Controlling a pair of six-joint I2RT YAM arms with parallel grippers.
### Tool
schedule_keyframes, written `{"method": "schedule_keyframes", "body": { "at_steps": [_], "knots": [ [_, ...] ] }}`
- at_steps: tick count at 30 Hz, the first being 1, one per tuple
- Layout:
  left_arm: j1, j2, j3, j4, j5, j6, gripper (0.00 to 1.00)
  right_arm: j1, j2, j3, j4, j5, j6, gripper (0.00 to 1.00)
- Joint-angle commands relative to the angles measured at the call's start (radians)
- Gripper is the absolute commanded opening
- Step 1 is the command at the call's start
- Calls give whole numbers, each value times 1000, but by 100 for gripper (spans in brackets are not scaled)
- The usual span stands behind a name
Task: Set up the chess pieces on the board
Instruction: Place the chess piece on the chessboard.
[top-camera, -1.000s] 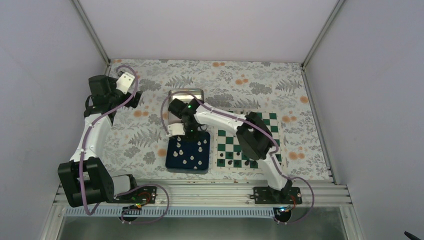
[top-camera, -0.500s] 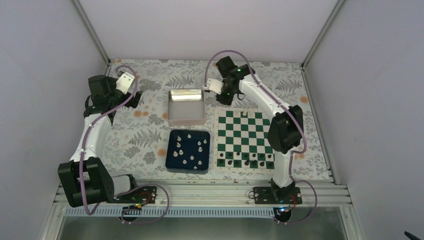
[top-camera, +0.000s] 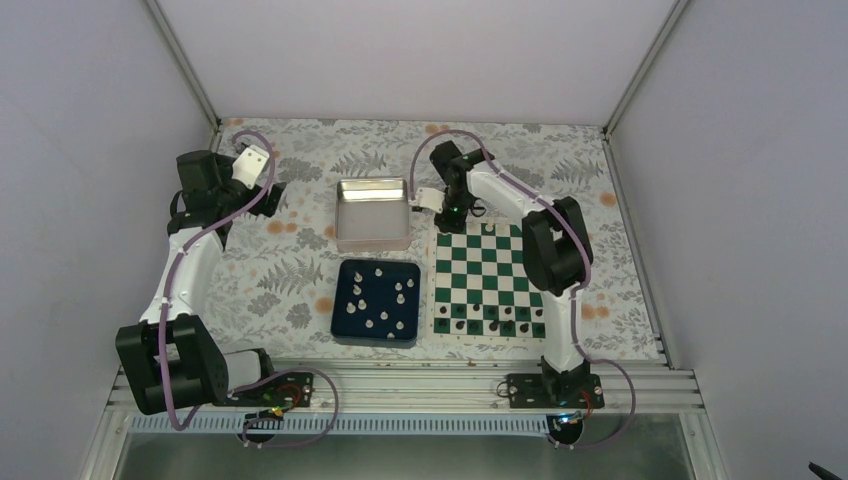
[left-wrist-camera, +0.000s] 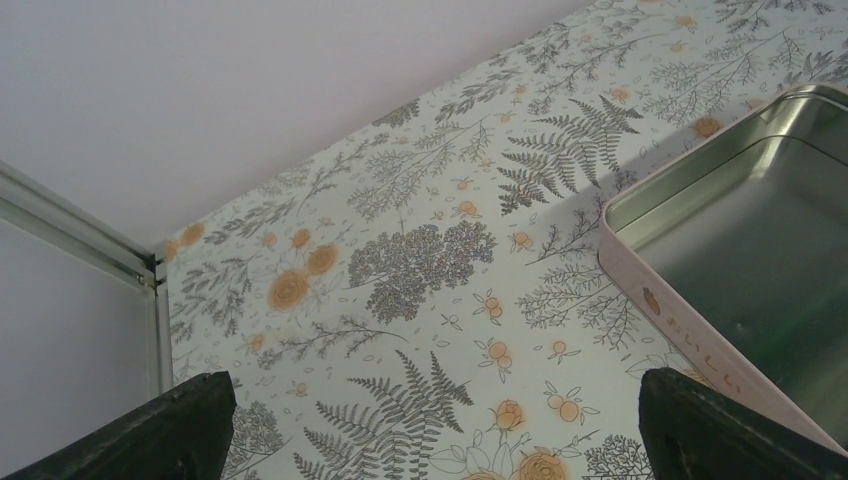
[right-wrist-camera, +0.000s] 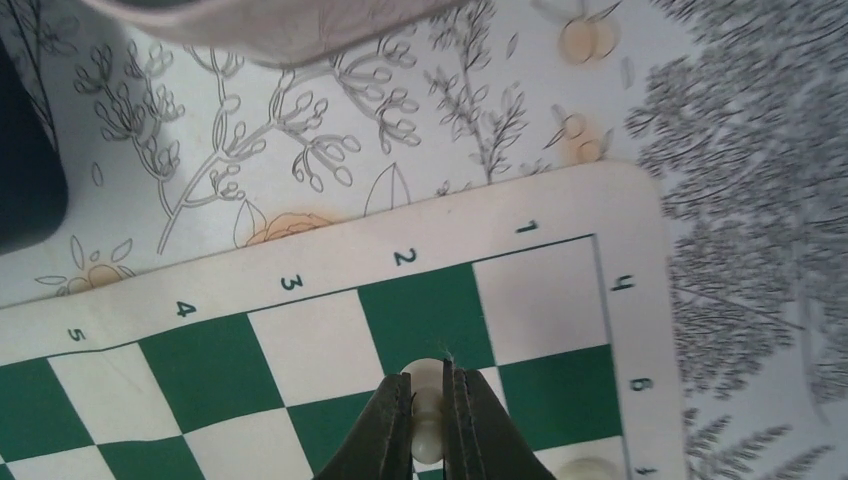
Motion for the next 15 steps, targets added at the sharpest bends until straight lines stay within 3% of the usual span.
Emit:
{"method": "schedule_keyframes", "body": {
  "at_steps": [1, 15],
  "knots": [
    [4, -16, 27, 2, 21, -7, 100, 6, 20, -36, 29, -27, -13, 4],
    [5, -8, 15, 15, 29, -14, 100, 8, 50, -62, 64, -29, -14, 4]
  ]
}}
